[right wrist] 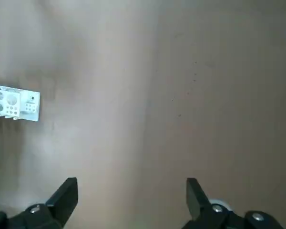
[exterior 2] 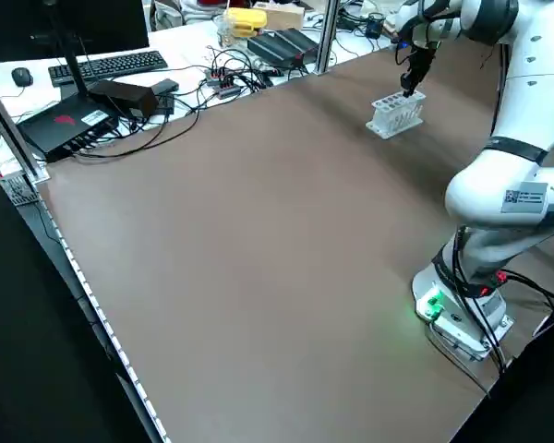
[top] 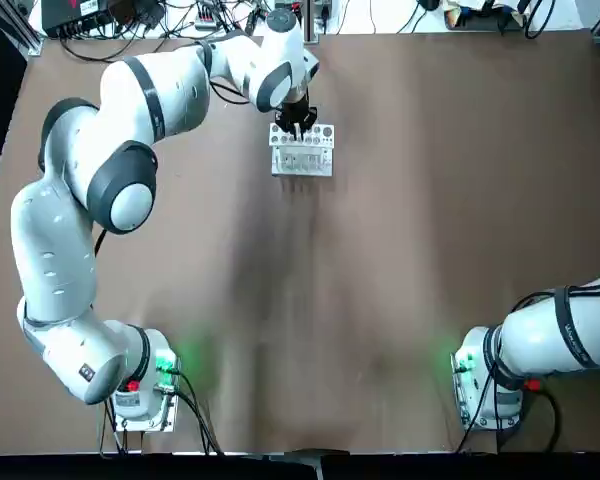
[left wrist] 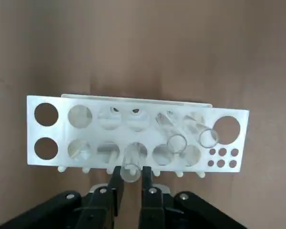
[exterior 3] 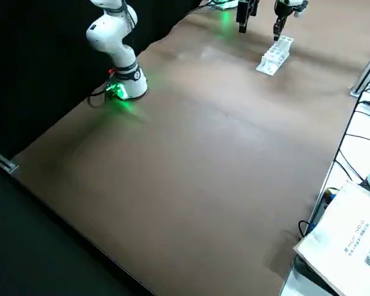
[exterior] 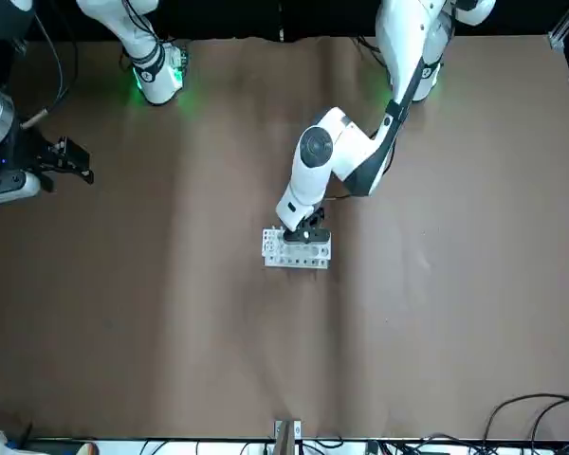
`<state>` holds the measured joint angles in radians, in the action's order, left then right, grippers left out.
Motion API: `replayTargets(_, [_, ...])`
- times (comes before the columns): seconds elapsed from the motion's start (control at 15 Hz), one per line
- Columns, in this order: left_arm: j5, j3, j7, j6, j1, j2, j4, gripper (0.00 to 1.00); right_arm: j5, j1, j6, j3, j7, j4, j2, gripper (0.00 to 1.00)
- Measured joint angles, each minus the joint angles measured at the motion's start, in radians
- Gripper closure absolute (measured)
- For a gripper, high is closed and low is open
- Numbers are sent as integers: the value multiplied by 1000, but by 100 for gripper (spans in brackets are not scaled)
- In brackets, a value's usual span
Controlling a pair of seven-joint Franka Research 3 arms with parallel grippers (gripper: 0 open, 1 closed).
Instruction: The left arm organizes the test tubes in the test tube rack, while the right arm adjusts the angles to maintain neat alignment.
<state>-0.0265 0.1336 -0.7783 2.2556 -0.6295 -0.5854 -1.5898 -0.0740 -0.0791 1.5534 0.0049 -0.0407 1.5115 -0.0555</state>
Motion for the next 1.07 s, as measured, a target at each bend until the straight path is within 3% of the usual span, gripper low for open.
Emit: replayTargets(1.07, [0, -3, 0, 0, 3, -1, 9, 76, -3, 22, -45, -9, 0, 4, 0, 0])
